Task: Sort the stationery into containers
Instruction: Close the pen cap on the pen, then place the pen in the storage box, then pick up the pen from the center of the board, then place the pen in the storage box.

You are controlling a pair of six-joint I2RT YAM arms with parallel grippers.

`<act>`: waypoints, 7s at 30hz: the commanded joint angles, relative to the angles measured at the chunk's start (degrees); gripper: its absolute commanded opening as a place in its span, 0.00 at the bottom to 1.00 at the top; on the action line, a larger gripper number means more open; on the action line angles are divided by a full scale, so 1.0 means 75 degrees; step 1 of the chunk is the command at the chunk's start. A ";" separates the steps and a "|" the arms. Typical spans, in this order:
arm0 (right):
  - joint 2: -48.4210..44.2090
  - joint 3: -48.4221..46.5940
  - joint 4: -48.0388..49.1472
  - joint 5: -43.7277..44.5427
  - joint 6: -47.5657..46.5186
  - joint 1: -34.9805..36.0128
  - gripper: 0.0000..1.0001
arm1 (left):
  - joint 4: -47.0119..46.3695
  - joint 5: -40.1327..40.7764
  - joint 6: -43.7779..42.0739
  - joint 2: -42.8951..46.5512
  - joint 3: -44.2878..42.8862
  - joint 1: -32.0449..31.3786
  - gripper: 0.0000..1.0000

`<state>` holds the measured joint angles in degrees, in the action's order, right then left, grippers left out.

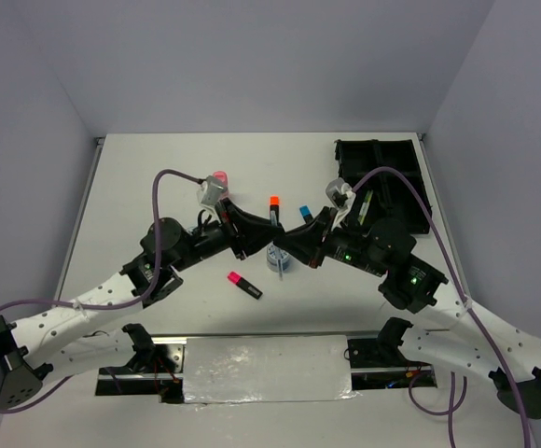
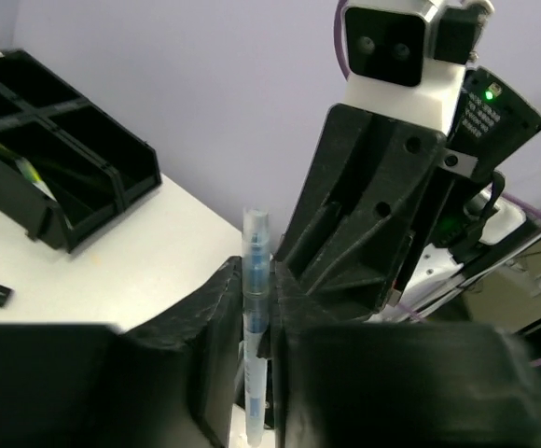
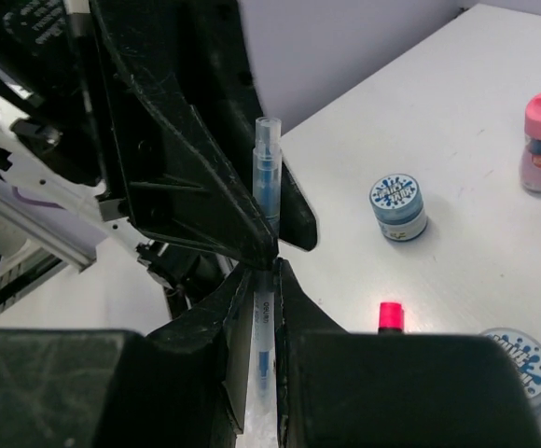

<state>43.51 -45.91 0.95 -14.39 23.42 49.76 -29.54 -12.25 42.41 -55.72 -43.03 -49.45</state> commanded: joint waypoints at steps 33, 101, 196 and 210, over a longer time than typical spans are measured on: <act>0.0598 -0.0008 0.0693 -0.0682 -0.0064 0.0010 0.00 | 0.0807 0.0530 -0.1002 0.0375 -0.1317 -0.0133 0.94; 0.2915 -0.0802 -0.3183 0.1577 -0.0790 -0.5107 0.00 | 0.8298 0.5608 -0.0393 -0.1536 -0.5413 0.0722 0.99; 0.8133 -0.5997 -0.5588 0.4076 -0.1693 -0.7957 0.02 | 0.9060 0.4985 -0.1835 0.2286 -0.0943 0.0664 1.00; 0.7747 -0.5680 -0.5283 0.2881 -0.1693 -0.8030 0.70 | 0.9083 0.5020 -0.1823 0.2203 -0.0978 0.0664 0.99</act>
<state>105.56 -87.72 -39.66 10.87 10.39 -11.57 39.46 24.21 28.69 -40.01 -50.24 -44.18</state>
